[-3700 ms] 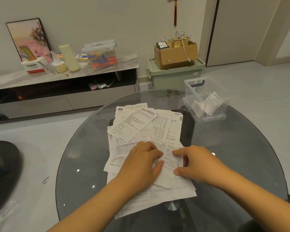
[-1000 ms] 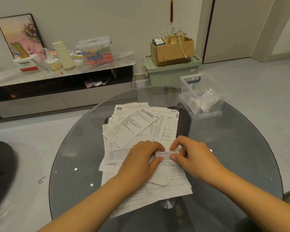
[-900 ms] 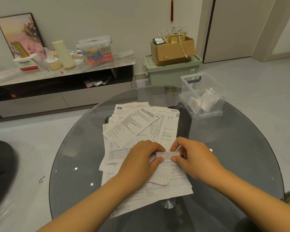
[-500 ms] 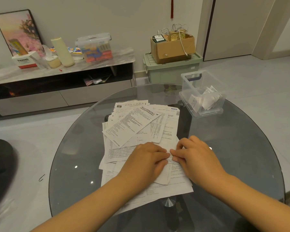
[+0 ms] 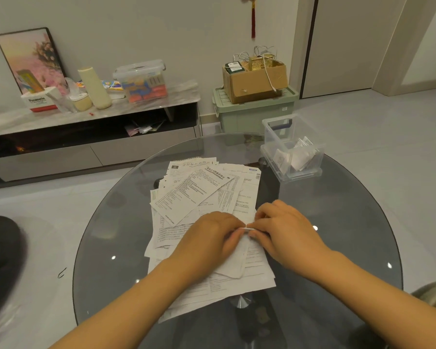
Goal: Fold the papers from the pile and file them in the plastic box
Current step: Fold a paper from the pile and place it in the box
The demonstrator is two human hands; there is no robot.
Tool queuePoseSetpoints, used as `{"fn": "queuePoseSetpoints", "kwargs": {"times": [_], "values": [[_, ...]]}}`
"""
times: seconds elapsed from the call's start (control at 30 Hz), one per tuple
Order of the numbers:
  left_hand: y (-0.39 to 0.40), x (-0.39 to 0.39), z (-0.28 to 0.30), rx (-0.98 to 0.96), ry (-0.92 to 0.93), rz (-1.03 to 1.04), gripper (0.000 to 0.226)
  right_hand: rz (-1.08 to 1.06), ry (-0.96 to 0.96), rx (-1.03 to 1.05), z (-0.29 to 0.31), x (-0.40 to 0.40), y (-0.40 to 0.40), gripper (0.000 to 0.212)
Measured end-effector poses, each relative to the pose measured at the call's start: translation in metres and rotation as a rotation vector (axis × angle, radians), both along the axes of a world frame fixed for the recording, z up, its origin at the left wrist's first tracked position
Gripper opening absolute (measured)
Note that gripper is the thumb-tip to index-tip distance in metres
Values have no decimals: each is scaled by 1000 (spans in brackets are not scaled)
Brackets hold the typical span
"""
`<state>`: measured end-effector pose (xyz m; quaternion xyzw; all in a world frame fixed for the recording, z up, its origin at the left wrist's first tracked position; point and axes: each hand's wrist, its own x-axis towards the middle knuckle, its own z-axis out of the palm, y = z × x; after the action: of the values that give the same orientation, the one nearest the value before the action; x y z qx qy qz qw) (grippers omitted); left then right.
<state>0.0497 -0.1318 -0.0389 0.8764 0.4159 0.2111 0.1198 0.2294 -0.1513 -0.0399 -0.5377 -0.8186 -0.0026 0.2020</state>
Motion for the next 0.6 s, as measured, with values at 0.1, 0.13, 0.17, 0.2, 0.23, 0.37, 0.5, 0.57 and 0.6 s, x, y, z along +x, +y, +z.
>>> {"fn": "queuePoseSetpoints", "kwargs": {"times": [0.1,0.13,0.17,0.2,0.23,0.37,0.5,0.57,0.6], "values": [[2,8,14,-108,-170,136,13,-17,118,-24,14,4,6,24],[4,10,18,-153,-234,174,11,-27,147,-54,19,7,8,21],[7,12,23,-198,-285,202,11,-32,188,-76,25,10,11,17],[11,14,26,-236,-321,219,11,-39,232,-89,29,12,11,14],[15,17,31,-266,-338,225,11,-60,266,-99,32,15,13,12],[30,30,44,-279,-270,204,12,-138,322,-153,41,23,19,5],[45,44,56,-320,-230,184,14,-208,394,-178,50,33,29,5],[55,53,63,-339,-219,160,14,-238,416,-175,55,40,33,5],[57,56,64,-344,-218,151,14,-248,423,-176,56,42,33,4]]}}
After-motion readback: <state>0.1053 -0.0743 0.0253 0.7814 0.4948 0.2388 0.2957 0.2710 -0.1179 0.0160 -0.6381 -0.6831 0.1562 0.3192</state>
